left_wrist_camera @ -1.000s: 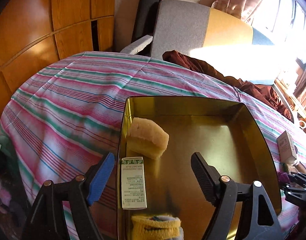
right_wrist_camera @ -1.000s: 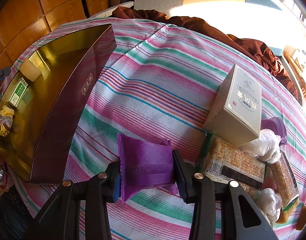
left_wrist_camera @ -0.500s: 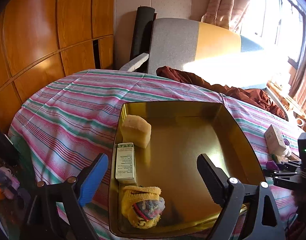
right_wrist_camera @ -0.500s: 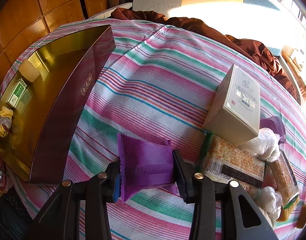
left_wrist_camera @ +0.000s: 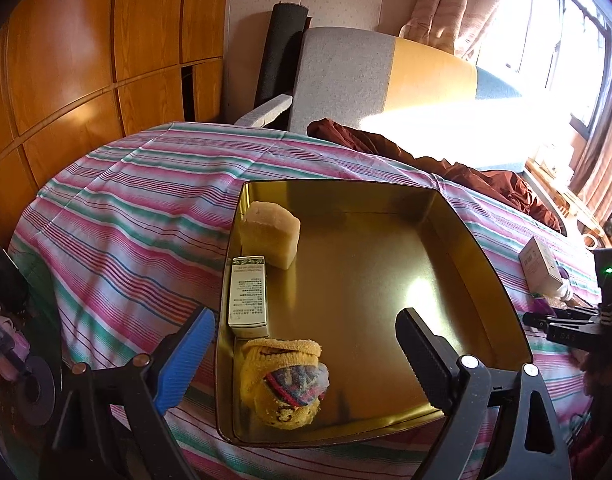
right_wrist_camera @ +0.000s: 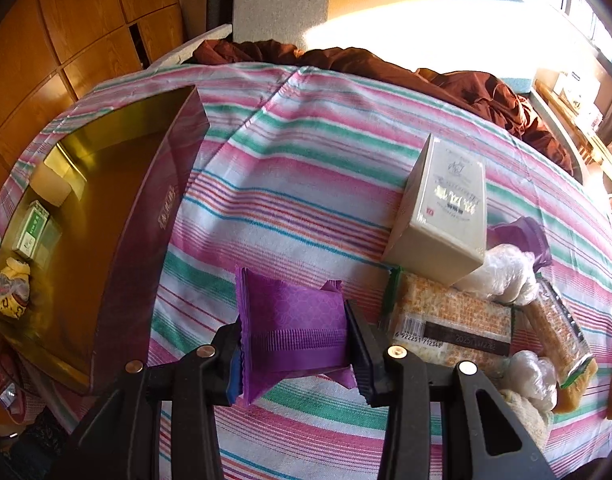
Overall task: Organize objects
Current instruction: 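Grasp the purple sachet with the right gripper and drop it into the tray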
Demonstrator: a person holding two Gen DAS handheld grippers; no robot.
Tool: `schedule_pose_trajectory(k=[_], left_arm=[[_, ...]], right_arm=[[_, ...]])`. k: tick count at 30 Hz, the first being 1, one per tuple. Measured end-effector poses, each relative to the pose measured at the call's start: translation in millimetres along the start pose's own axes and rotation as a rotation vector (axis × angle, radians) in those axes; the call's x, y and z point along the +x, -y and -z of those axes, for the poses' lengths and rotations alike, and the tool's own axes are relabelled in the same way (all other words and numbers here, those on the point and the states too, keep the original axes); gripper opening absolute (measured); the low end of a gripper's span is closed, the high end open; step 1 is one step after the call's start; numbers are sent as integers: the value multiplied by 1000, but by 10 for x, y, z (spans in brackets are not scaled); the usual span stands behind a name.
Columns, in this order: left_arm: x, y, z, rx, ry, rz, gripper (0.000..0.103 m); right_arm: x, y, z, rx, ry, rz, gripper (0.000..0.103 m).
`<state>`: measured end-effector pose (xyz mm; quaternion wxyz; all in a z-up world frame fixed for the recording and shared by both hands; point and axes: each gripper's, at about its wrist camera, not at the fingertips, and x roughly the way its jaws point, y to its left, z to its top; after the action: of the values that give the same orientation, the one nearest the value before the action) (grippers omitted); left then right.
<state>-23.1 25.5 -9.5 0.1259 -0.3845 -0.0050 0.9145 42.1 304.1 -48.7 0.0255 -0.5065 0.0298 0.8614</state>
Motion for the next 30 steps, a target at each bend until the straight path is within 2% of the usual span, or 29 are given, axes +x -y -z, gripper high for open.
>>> schedule_pose_trajectory(k=[4, 9, 13, 18, 24, 27, 29, 30], left_arm=[[-45, -130, 14, -30, 9, -22, 93], [-102, -402, -3, -91, 20, -62, 93], [-140, -642, 29, -143, 20, -90, 93], [-134, -844, 119, -186, 0, -103, 93], [-112, -926, 168, -204, -6, -107, 94], [-91, -942, 184, -208, -14, -109, 95], [-75, -951, 191, -209, -18, -113, 95], [-72, -950, 192, -209, -20, -115, 95]], right_arm=[[-290, -203, -244, -13, 81, -49, 42], [-363, -936, -560, -148, 118, -155, 42], [-156, -1629, -704, -255, 81, -245, 42], [159, -2314, -679, -327, -9, -310, 42], [479, -2687, -631, -348, -86, -312, 44], [492, -2722, -559, -351, -89, -329, 52], [467, -2715, -518, -354, -85, -331, 66], [444, -2702, -503, -350, -79, -329, 79]])
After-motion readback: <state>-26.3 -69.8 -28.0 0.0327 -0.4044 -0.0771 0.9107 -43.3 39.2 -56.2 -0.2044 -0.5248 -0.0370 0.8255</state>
